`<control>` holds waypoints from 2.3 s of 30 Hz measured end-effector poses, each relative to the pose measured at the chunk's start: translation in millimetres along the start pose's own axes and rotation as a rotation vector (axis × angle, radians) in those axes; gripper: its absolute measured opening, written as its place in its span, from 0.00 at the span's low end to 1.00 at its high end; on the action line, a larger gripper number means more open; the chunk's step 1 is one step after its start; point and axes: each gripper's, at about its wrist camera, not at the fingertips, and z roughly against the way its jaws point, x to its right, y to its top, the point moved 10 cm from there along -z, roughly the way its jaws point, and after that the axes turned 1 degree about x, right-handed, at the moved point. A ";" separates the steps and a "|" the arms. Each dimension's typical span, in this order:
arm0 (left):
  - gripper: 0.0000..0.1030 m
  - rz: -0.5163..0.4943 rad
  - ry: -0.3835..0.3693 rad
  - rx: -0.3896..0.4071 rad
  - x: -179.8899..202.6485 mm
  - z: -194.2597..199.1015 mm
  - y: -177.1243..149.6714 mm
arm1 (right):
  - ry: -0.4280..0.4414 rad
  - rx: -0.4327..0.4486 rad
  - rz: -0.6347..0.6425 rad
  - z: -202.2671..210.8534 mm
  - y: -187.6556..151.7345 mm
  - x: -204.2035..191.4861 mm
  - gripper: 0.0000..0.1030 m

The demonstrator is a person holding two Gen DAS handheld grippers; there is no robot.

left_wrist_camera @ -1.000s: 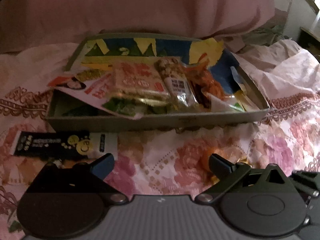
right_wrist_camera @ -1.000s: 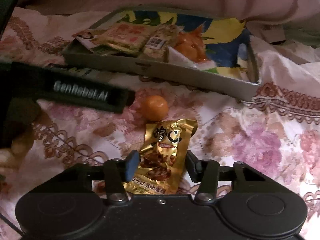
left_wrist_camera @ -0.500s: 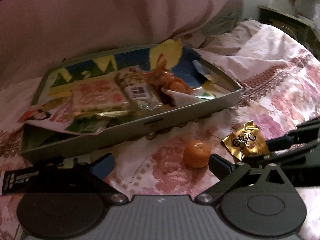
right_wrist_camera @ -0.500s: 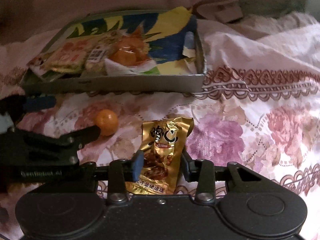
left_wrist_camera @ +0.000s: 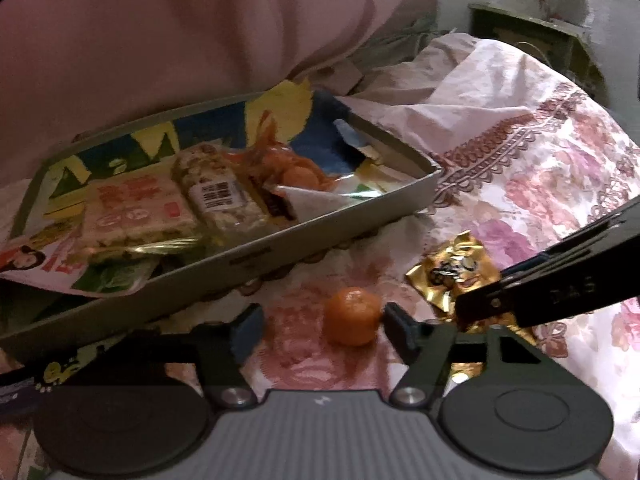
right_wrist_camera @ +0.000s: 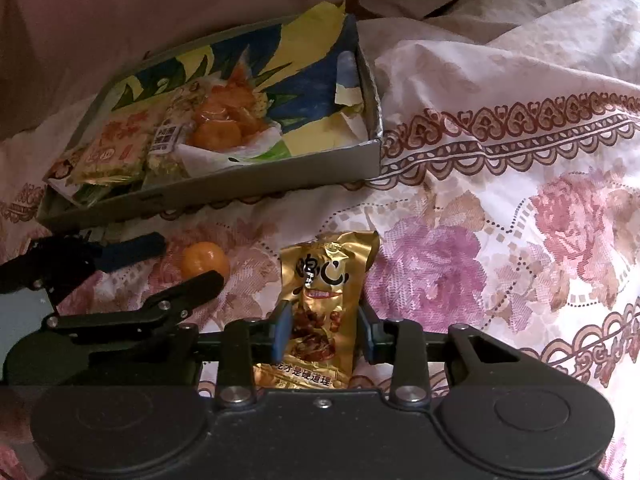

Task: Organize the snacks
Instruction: 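Close the right gripper on the gold sweet packet while the left lowers around the orange, then close the left gripper on the small orange while the right lifts the gold packet, then carry the orange with the left gripper while the right carries the gold packet to the tray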

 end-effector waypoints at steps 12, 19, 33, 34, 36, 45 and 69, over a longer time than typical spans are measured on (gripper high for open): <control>0.37 -0.017 0.024 -0.008 9.2 -3.0 -4.3 | 0.052 0.021 -0.046 -3.8 -1.3 2.9 0.48; 0.35 0.055 0.072 -0.024 0.6 8.3 -7.7 | 0.016 0.047 0.119 -4.5 -9.9 -13.1 0.52; 0.35 0.199 0.205 0.046 -20.4 78.3 -6.0 | -0.074 0.179 0.341 14.5 -15.5 -22.5 0.23; 0.35 0.204 0.210 0.057 -20.4 82.3 -4.4 | -0.080 0.194 0.367 16.3 -15.7 -25.7 0.22; 0.35 0.202 0.222 0.078 -20.0 89.4 -0.6 | -0.091 0.220 0.406 19.2 -16.0 -30.3 0.21; 0.35 0.185 0.236 0.130 -19.0 99.5 9.4 | -0.173 0.293 0.525 30.2 -20.7 -40.8 0.17; 0.35 0.337 0.256 0.192 -56.6 105.1 22.3 | -0.302 0.452 0.474 57.1 8.2 -27.7 0.13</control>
